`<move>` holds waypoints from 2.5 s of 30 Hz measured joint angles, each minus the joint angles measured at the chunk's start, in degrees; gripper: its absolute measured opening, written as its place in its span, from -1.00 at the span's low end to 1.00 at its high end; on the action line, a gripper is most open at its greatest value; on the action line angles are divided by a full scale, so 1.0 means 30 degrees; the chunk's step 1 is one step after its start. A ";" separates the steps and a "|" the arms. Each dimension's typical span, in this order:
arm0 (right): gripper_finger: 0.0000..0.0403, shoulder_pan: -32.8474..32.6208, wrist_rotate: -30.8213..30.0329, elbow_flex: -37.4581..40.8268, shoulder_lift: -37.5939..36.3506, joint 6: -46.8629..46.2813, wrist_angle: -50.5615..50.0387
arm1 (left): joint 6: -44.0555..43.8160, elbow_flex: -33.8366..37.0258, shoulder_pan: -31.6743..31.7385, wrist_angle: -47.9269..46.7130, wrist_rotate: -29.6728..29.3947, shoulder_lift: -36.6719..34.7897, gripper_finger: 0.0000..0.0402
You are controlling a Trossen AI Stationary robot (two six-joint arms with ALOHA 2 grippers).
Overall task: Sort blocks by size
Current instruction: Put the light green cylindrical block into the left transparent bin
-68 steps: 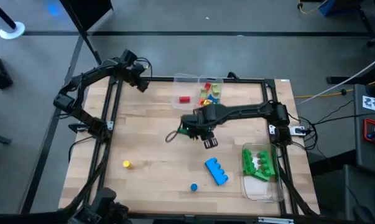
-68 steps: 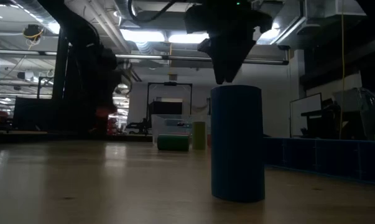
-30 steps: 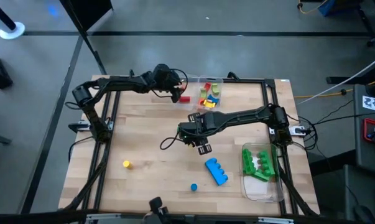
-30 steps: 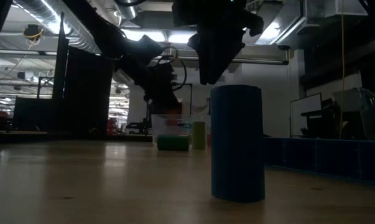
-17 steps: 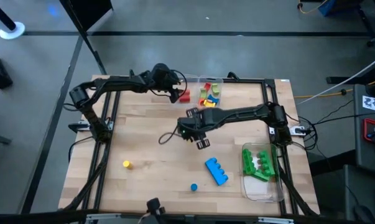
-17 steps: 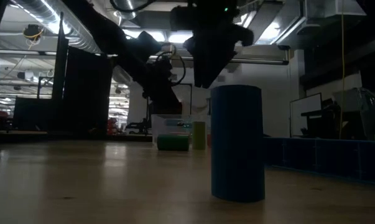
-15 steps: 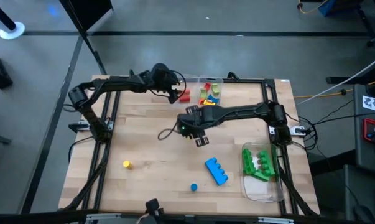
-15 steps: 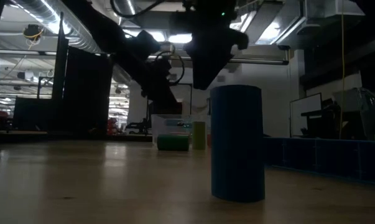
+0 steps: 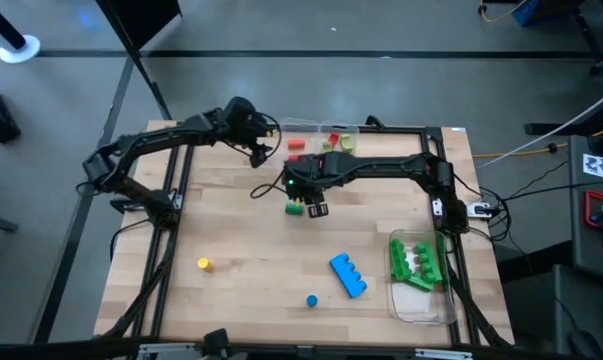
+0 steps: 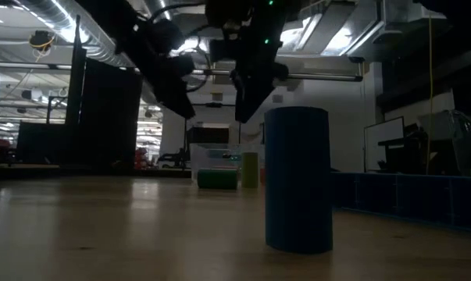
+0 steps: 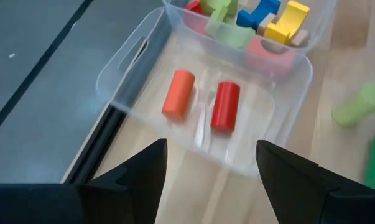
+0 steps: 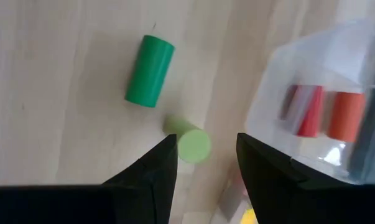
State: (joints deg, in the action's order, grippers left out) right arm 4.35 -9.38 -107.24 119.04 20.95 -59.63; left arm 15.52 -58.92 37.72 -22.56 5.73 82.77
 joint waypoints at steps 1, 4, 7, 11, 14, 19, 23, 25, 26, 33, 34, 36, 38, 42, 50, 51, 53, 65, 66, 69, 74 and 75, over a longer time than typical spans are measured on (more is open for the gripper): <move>-0.18 0.0081 0.0030 0.0012 0.0115 0.0186 -0.0082 | 0.0060 0.0000 0.0107 -0.0600 -0.0003 -0.0386 0.15; -0.18 0.0063 0.0121 0.0036 0.0599 0.0497 0.0090 | 0.0143 0.0000 0.0357 -0.2179 -0.0044 -0.1420 0.15; -0.18 0.0099 -0.0112 0.0036 0.1044 0.0767 0.0071 | 0.0121 0.0000 0.0471 -0.3610 -0.0053 -0.2378 0.15; -0.18 0.0334 -0.0207 0.0036 0.1589 0.1206 0.0248 | -0.0089 0.0000 0.0444 -0.5272 -0.0030 -0.3219 0.15; -0.18 0.0546 -0.0208 0.0036 0.1922 0.1211 0.0405 | -0.0472 0.0000 0.0304 -0.5877 0.0006 -0.3576 0.15; -0.18 0.0947 -0.0245 0.0036 0.2275 0.1207 0.0251 | -0.0578 0.0007 0.0129 -0.6473 0.0009 -0.3633 0.15; -0.18 0.1097 -0.0178 0.0015 0.2268 0.1095 0.0329 | -0.0545 0.0007 -0.0069 -0.6401 0.0013 -0.3633 0.15; -0.18 0.1177 -0.0199 0.0015 0.2268 0.1021 0.0195 | -0.0549 0.0007 -0.0134 -0.6265 0.0023 -0.3633 0.15; -0.18 0.1226 -0.0181 0.0015 0.2268 0.1015 0.0074 | -0.0551 0.0007 -0.0149 -0.6285 0.0023 -0.3633 0.15; -0.18 0.1199 -0.0162 0.0015 0.2275 0.0598 -0.0178 | -0.0549 0.0007 -0.0330 -0.6291 0.0038 -0.3625 0.15; -0.18 0.1199 -0.0163 0.0015 0.2275 0.0563 -0.0213 | -0.0558 0.0007 -0.0330 -0.6291 0.0038 -0.3625 0.15; -0.18 0.1199 -0.0163 0.0015 0.2275 0.0470 -0.0358 | -0.0622 0.0007 -0.0330 -0.6291 0.0045 -0.3625 0.15; -0.18 0.1199 -0.0258 0.0015 0.2283 0.0211 -0.0452 | -0.0629 0.0007 -0.0330 -0.6291 0.0045 -0.3618 0.15; -0.18 0.1223 -0.0656 0.0015 0.2283 -0.0489 -0.0951 | -0.0676 0.0007 -0.0323 -0.6284 0.0053 -0.3611 0.15; -0.18 0.1480 -0.0525 0.0015 0.2283 -0.0545 -0.1080 | -0.0684 0.0007 -0.0323 -0.6284 0.0060 -0.3611 0.15; -0.18 0.1565 -0.0520 0.0015 0.2283 -0.0545 -0.1072 | -0.0688 0.0007 -0.0323 -0.6284 0.0060 -0.3611 0.15; -0.18 0.1578 -0.0308 0.0015 0.2283 -0.0545 -0.0958 | -0.0688 0.0007 -0.0323 -0.6284 0.0061 -0.3611 0.15; -0.18 0.1600 -0.0014 0.0044 0.2577 -0.0545 -0.0769 | -0.0695 0.0007 -0.0323 -0.6284 0.0067 -0.3611 0.15; -0.18 0.1600 -0.0017 0.0036 0.2647 -0.0545 -0.0666 | -0.0695 0.0007 -0.0323 -0.6291 0.0067 -0.3611 0.15; -0.18 0.1600 -0.0092 0.0035 0.2935 -0.0545 -0.0774 | -0.0702 0.0007 -0.0334 -0.6298 0.0063 -0.3611 0.15; -0.18 0.1596 -0.0188 -0.0036 0.3265 -0.0538 -0.1007 | -0.0702 0.0015 -0.0446 -0.6291 0.0067 -0.3604 0.15; -0.18 0.1598 -0.0204 -0.0036 0.3300 -0.0538 -0.1053 | -0.0702 0.0015 -0.0504 -0.6297 0.0067 -0.3604 0.15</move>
State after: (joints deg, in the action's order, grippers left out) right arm 9.14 -9.99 -107.35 128.94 19.33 -62.79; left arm 13.41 -58.87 36.21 -41.45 5.93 71.96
